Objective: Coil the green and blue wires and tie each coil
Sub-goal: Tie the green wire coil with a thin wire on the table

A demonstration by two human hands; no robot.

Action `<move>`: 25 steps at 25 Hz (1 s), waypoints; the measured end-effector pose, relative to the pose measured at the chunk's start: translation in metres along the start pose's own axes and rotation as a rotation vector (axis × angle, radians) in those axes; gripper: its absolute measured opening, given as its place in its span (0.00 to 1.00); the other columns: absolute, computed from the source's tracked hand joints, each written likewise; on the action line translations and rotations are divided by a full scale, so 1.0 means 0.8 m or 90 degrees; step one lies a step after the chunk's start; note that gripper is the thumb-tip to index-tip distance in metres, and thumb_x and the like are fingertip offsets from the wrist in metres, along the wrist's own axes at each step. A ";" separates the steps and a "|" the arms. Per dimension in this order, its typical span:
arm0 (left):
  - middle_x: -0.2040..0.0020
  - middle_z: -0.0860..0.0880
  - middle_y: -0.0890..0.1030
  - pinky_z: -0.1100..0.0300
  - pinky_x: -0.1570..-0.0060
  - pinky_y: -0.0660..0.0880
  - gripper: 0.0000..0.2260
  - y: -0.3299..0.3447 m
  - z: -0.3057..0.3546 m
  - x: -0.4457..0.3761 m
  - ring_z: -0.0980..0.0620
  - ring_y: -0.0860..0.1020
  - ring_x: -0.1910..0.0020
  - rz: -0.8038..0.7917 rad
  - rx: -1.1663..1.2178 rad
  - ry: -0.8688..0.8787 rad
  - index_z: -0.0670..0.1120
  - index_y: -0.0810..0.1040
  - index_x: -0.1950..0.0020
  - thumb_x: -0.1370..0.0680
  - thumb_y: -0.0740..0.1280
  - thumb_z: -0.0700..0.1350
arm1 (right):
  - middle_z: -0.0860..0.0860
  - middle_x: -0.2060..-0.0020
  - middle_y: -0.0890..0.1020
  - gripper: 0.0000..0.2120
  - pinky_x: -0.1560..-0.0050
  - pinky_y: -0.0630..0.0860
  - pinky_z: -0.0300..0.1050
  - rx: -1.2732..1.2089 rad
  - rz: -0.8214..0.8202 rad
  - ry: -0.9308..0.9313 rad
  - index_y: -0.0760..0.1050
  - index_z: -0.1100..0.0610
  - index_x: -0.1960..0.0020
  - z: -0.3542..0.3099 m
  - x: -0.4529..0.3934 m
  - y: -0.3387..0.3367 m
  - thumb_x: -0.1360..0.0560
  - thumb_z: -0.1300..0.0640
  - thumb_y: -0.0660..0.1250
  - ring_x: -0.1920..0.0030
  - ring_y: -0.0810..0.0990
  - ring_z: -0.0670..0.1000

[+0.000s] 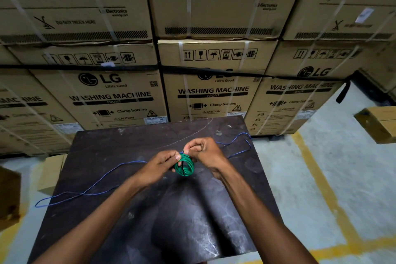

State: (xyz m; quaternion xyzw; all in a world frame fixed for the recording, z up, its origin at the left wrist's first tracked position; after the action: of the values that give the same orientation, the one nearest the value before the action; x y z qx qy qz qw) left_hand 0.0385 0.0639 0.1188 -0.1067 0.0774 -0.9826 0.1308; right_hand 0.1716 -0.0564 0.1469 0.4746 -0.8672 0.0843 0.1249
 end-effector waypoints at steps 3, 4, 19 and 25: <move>0.66 0.58 0.77 0.69 0.61 0.72 0.11 0.002 -0.001 0.000 0.64 0.72 0.63 -0.003 -0.009 0.003 0.47 0.75 0.58 0.19 0.60 0.49 | 0.49 0.70 0.83 0.11 0.65 0.76 0.35 -0.014 0.004 0.003 0.81 0.57 0.59 0.004 0.002 0.002 0.24 0.71 0.69 0.69 0.80 0.42; 0.66 0.59 0.77 0.69 0.62 0.72 0.11 0.002 -0.001 0.000 0.64 0.72 0.64 -0.003 -0.012 0.004 0.47 0.75 0.59 0.19 0.60 0.48 | 0.49 0.70 0.83 0.11 0.65 0.76 0.35 -0.020 0.007 0.003 0.81 0.57 0.60 0.005 0.002 0.002 0.24 0.71 0.69 0.69 0.80 0.42; 0.64 0.54 0.77 0.65 0.61 0.72 0.14 0.000 -0.002 -0.001 0.60 0.72 0.62 0.027 -0.040 0.033 0.53 0.80 0.59 0.23 0.63 0.61 | 0.60 0.63 0.81 0.10 0.58 0.76 0.44 0.013 -0.007 -0.032 0.81 0.55 0.60 -0.002 0.003 -0.003 0.30 0.69 0.77 0.64 0.79 0.49; 0.65 0.54 0.77 0.65 0.61 0.73 0.14 0.003 0.005 0.000 0.61 0.73 0.62 0.030 -0.051 0.049 0.50 0.79 0.60 0.23 0.63 0.59 | 0.52 0.65 0.82 0.11 0.59 0.78 0.38 0.022 -0.006 -0.048 0.80 0.56 0.59 -0.003 0.006 -0.005 0.29 0.70 0.76 0.64 0.78 0.45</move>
State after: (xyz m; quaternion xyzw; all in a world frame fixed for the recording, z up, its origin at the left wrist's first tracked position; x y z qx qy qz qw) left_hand 0.0398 0.0610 0.1224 -0.0719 0.1245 -0.9787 0.1467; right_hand 0.1731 -0.0618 0.1509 0.4838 -0.8674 0.0806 0.0845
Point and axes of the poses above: each hand's wrist, its own x-axis away from the middle knuckle, its own y-axis out of the palm, z = x × y, the point moved 2 cm from there along -x, towards the middle knuckle
